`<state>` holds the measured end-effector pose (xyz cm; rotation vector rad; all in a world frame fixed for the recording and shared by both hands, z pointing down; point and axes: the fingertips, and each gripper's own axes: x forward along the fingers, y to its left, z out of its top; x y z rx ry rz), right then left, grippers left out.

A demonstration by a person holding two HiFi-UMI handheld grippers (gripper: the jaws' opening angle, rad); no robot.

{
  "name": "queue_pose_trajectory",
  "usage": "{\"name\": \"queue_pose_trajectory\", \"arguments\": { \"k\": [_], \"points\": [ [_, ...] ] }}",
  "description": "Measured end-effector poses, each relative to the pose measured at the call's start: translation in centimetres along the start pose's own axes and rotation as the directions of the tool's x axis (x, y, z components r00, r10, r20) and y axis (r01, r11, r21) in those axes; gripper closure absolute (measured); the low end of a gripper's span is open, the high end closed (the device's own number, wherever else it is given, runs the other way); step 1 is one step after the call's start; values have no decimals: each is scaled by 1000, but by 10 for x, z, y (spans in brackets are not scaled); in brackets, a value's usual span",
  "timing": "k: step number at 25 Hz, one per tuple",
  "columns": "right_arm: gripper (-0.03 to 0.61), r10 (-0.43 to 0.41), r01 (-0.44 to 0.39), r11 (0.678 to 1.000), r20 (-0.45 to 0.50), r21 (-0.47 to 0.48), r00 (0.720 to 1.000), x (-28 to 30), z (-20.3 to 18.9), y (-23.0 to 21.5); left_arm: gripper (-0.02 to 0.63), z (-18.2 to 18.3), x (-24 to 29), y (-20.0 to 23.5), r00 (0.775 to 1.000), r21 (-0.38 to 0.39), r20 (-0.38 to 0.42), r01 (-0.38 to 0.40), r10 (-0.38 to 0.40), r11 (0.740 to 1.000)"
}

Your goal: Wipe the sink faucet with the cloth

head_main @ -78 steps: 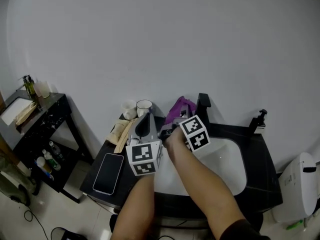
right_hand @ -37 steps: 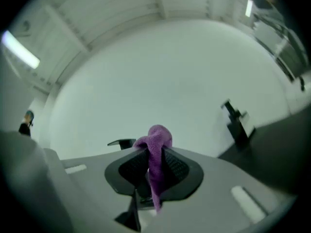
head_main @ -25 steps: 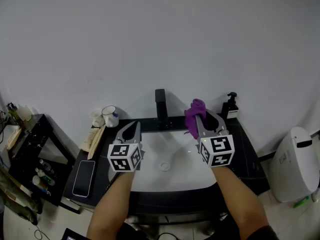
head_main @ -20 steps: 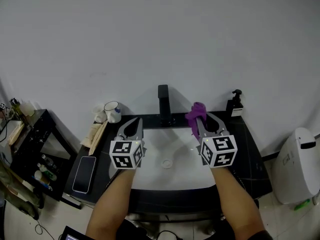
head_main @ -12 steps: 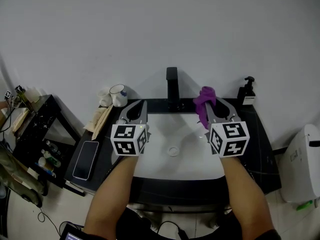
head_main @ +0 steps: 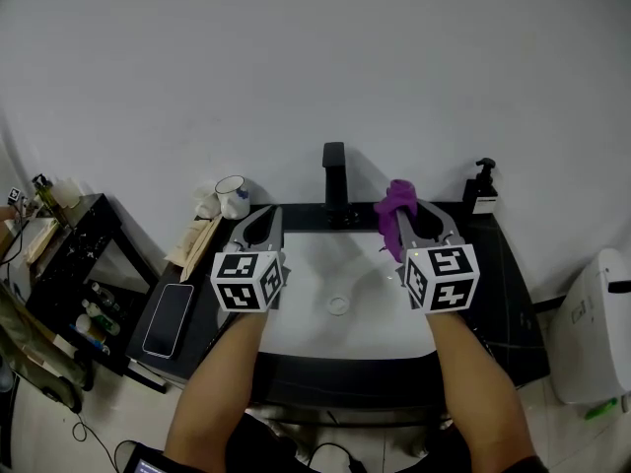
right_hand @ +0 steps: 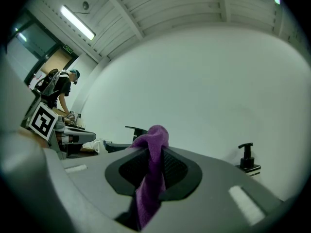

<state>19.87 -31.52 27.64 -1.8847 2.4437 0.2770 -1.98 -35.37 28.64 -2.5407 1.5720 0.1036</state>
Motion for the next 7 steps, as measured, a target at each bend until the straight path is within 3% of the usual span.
{"name": "queue_pose_trajectory", "arguments": {
  "k": [7],
  "points": [
    [518,12,-12,1000,-21,-8,1000,2,-8,3,595,-6,-5,-2,1000,14,-19,-2,2,1000]
  ]
}}
